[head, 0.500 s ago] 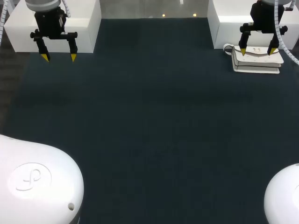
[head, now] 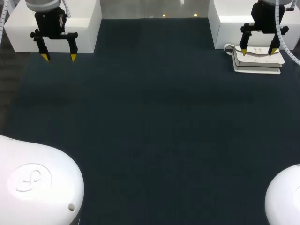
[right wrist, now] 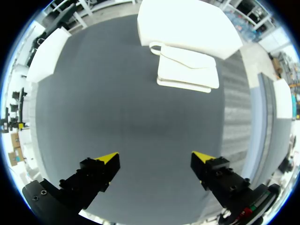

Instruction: Pick up the bag, open it, inspect its contents, close it, and place it on the opposite side

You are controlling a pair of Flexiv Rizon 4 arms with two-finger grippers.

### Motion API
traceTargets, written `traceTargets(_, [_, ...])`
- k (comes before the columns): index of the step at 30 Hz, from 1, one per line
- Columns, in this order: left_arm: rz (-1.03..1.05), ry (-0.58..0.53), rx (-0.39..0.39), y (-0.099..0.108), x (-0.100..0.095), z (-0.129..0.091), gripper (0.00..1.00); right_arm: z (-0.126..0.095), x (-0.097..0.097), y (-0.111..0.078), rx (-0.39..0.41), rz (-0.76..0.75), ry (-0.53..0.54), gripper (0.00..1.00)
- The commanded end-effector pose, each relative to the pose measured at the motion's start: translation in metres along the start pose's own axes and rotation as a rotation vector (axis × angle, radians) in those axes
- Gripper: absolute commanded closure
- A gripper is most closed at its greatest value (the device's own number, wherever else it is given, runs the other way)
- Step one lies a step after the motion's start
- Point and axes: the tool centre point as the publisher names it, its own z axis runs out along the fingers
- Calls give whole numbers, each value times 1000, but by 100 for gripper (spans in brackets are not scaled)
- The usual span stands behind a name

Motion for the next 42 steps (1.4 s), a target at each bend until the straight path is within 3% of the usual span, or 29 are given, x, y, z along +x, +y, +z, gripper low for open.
traceTargets(1, [101, -20, 55, 4, 7, -2, 0, 0, -5, 3, 1, -6, 2, 0])
traceTargets(7, [376, 12, 150, -2, 24, 4, 0, 2, -22, 11, -2, -20, 28, 0])
traceTargets(21, [959, 186, 436, -9, 54, 31, 0, 25, -94, 37, -9, 6, 159, 0])
traceTargets(32, [1179, 331, 538, -19, 72, 48, 0, 54, -136, 62, 19, 78, 244, 0])
traceTargets(42, [1335, 384, 597, -26, 91, 68, 0, 71, -156, 88, 26, 104, 296, 0])
